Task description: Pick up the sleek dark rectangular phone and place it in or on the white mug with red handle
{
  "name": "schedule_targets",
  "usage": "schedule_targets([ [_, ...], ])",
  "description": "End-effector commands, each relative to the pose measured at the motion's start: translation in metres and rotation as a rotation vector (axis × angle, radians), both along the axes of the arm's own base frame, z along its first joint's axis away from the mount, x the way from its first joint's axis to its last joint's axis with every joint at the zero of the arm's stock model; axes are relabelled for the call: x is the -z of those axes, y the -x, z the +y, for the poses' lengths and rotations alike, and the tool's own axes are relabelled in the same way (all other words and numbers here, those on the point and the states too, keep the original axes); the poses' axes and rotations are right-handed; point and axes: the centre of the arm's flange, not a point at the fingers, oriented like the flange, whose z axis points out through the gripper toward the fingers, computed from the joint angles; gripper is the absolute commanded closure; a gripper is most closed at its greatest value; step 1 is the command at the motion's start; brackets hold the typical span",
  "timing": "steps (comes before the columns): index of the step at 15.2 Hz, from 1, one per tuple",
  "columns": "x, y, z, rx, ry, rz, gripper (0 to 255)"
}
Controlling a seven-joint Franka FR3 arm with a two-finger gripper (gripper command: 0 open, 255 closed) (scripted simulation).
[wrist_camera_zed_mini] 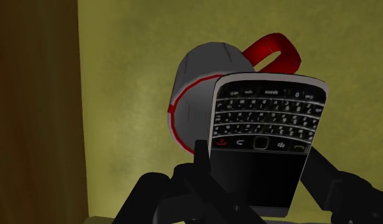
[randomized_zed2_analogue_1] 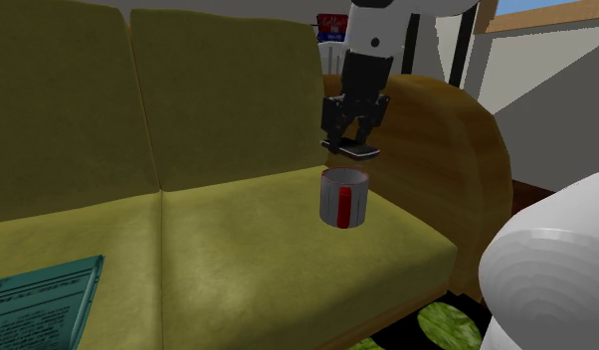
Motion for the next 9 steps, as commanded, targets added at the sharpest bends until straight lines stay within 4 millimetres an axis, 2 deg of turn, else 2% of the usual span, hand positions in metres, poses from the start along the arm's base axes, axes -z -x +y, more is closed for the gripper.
schedule_targets([
  [1,0.011,0.000,0.000,0.000,0.000,0.000,255],
  [9,0.053,0.000,0.000,0.000,0.000,0.000,255],
])
